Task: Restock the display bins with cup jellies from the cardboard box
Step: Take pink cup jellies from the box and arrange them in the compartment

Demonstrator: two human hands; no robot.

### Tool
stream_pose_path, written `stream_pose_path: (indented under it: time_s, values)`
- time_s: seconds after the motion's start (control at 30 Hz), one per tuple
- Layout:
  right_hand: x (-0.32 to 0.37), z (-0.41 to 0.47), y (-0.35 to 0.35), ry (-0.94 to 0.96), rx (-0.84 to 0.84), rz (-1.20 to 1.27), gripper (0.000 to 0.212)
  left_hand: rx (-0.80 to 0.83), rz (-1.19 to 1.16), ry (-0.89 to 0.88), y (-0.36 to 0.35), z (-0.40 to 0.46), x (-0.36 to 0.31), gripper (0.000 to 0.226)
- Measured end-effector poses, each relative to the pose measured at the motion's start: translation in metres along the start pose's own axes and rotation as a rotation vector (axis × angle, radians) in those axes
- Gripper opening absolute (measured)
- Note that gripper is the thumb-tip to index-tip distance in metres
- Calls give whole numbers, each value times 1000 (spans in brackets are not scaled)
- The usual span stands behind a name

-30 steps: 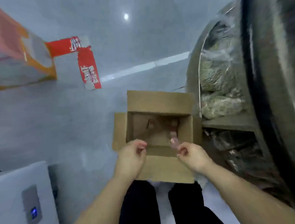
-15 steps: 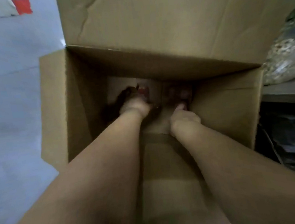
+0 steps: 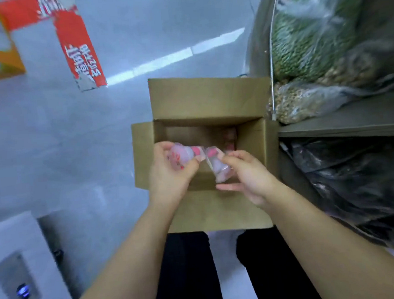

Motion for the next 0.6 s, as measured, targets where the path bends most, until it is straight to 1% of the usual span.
stream_pose_path:
  time_s: [0.07, 0.13, 0.2, 0.23, 0.27, 0.33, 0.4, 0.43, 0.5, 0.6]
  values:
    - [29, -73, -19, 50, 59, 238, 3, -3, -22, -97, 30, -49, -60, 36]
    - [64, -150, -36, 126, 130, 375, 12, 23, 6, -194, 53, -94, -126, 42]
    - [100, -227, -44, 271, 152, 320, 20, 63, 35, -322, 68, -136, -196, 49]
    - [118, -267, -45, 370, 111, 213, 31, 84, 45, -385, 73, -156, -231, 50]
    - [137, -306, -43, 474, 32, 79, 43, 108, 56, -451, 76, -176, -265, 53]
    - [170, -379, -37, 667, -167, -167, 56, 177, 52, -587, 75, -215, -326, 61]
    - [193, -443, -26, 822, -337, -311, 59, 269, 24, -704, 65, -248, -377, 67]
    - [202, -471, -20, 888, -395, -350, 58, 305, 23, -767, 58, -264, -398, 67]
    - [212, -520, -5, 1016, -487, -402, 58, 371, 26, -867, 40, -290, -433, 65]
    - [221, -582, 16, 1190, -621, -471, 64, 498, 50, -963, 5, -325, -472, 68]
Point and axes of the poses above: each hand's wrist, its own z-axis towards the middle knuckle, its own y-axis out of the back of the hand, x = y × z, the point moved 7 cm from there along z, towards the middle knuckle, and after that the axes turned 10 degrees about x, right-handed, at the moved point
